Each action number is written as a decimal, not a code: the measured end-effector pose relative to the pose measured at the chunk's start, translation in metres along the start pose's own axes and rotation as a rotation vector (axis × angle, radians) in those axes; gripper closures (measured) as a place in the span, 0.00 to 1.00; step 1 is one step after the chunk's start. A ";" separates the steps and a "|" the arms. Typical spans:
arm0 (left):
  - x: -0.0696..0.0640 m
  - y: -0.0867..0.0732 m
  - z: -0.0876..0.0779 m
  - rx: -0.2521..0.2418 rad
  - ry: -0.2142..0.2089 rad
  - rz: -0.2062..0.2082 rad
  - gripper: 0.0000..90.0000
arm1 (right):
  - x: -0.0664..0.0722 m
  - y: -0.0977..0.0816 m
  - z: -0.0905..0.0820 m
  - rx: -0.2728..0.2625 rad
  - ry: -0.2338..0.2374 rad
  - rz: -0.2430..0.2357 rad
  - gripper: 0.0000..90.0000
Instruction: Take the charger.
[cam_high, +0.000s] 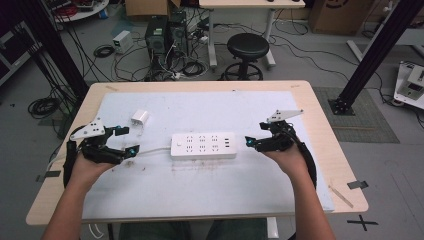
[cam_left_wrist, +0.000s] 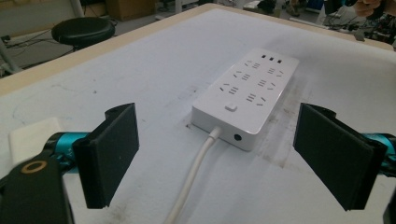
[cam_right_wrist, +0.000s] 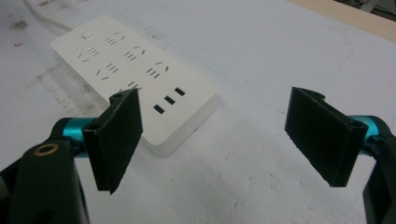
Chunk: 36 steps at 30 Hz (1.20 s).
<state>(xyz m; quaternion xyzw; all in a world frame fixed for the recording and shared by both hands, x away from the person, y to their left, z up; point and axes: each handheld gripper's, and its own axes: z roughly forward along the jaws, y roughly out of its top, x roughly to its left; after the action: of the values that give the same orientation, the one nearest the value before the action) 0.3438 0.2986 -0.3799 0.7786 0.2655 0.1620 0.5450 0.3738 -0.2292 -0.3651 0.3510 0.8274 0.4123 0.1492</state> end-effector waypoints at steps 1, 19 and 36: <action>0.001 0.001 0.001 -0.004 0.001 0.001 0.16 | 0.000 0.001 0.000 -0.002 -0.003 -0.001 0.22; 0.031 0.019 0.017 0.069 0.141 -0.065 0.16 | 0.006 0.003 -0.007 -0.008 -0.006 -0.008 0.22; 0.075 0.044 0.053 0.191 0.276 -0.112 0.16 | 0.007 0.003 -0.002 0.019 -0.010 -0.012 0.22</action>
<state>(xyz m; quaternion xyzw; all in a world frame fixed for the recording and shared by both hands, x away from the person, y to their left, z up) 0.4430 0.2911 -0.3604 0.7813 0.3949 0.2108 0.4350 0.3695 -0.2242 -0.3610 0.3496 0.8326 0.4016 0.1526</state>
